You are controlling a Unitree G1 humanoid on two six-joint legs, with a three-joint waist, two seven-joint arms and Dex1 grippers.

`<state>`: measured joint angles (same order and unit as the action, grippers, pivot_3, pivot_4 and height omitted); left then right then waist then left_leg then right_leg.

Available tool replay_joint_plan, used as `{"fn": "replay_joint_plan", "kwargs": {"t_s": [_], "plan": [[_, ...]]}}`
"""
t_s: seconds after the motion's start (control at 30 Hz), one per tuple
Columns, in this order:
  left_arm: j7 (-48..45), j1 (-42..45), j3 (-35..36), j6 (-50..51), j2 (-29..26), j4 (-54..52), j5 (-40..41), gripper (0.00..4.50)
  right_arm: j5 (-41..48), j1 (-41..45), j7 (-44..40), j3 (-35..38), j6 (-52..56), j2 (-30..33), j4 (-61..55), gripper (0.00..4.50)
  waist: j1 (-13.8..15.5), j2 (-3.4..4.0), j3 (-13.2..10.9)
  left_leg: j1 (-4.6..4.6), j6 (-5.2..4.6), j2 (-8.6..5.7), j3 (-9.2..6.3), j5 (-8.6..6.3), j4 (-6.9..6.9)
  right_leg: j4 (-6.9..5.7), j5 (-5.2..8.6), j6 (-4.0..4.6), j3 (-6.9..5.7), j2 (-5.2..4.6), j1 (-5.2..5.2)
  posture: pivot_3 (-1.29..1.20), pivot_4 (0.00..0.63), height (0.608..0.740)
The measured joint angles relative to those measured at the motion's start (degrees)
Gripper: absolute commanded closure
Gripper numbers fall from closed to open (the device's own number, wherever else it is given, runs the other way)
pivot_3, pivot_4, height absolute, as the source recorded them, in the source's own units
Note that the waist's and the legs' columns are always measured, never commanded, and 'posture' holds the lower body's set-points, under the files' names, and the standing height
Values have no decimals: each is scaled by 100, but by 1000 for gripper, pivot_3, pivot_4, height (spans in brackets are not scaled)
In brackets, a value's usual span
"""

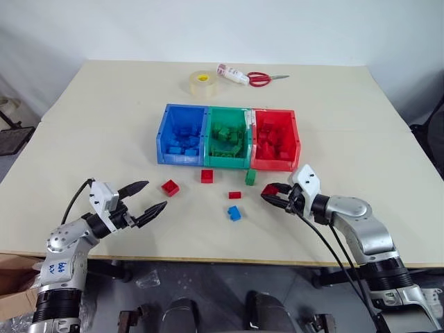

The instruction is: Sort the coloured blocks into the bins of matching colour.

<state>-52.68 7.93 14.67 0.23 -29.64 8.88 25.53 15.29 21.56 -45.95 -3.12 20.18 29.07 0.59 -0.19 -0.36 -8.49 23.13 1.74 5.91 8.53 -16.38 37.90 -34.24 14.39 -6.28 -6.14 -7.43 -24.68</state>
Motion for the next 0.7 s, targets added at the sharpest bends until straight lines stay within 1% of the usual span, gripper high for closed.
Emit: {"fn": "replay_joint_plan", "kwargs": {"t_s": [0.1,0.2,0.27,0.33,0.37,0.4,0.43,0.53,0.57,0.67,0.7], "plan": [[69,-60,-5,0,57,-124,0,0,162,166,250,231,52,-142,-185,3039,-8,1,-1,0,0,1,3,0,0,-2,0,0,0,0,-2,0,150,740],[94,-47,-24,-6,120,-129,-3,0,186,770,489,421,89,-207,-97,3039,-16,6,-4,-1,0,2,8,0,2,-15,3,5,1,-1,-10,0,150,740],[96,-6,-60,-16,176,-109,-10,0,155,1286,626,500,-20,-255,275,3039,-15,6,-4,-1,2,3,10,-1,3,-19,5,9,1,-1,-13,0,150,740],[96,81,-127,-39,202,-68,-18,0,24,1804,826,568,-212,-350,956,2292,-24,6,-3,-1,2,2,14,-1,3,-20,5,8,1,-1,-13,0,150,740],[96,123,-148,-53,211,-20,-25,0,-52,1961,900,577,-286,-379,1231,2044,-20,6,-4,0,1,2,18,-1,3,-19,5,8,1,-2,-15,0,150,740],[96,170,-164,-89,219,74,-34,0,-139,2167,964,572,-407,-443,1630,1616,-21,6,-4,-1,2,2,18,-1,3,-21,5,8,0,-2,-15,0,150,740],[97,202,-179,-106,236,118,-49,0,-218,2288,994,567,-516,-491,1929,1322,-20,6,-4,3,2,2,19,-1,3,-21,5,8,0,-2,-19,0,150,740],[92,250,-229,-185,265,134,-77,0,-348,2303,1001,538,-753,-573,2282,236,-12,6,-4,11,3,2,29,-4,2,-23,5,8,0,-4,-34,0,150,740],[91,263,-231,-200,267,140,-82,0,-358,2289,992,529,-780,-586,2285,31,-17,7,-4,14,3,2,37,-4,2,-27,4,8,0,-6,-42,0,150,740],[73,297,-243,-229,296,161,-85,0,-360,2164,909,528,-791,-590,2119,31,-28,7,-4,13,4,4,41,-3,2,-31,4,8,0,-6,-47,0,150,740],[58,308,-260,-230,302,186,-85,0,-329,2012,831,528,-756,-566,1907,31,-25,7,-4,13,4,6,41,-3,2,-33,5,8,0,-5,-48,0,150,740]]}}
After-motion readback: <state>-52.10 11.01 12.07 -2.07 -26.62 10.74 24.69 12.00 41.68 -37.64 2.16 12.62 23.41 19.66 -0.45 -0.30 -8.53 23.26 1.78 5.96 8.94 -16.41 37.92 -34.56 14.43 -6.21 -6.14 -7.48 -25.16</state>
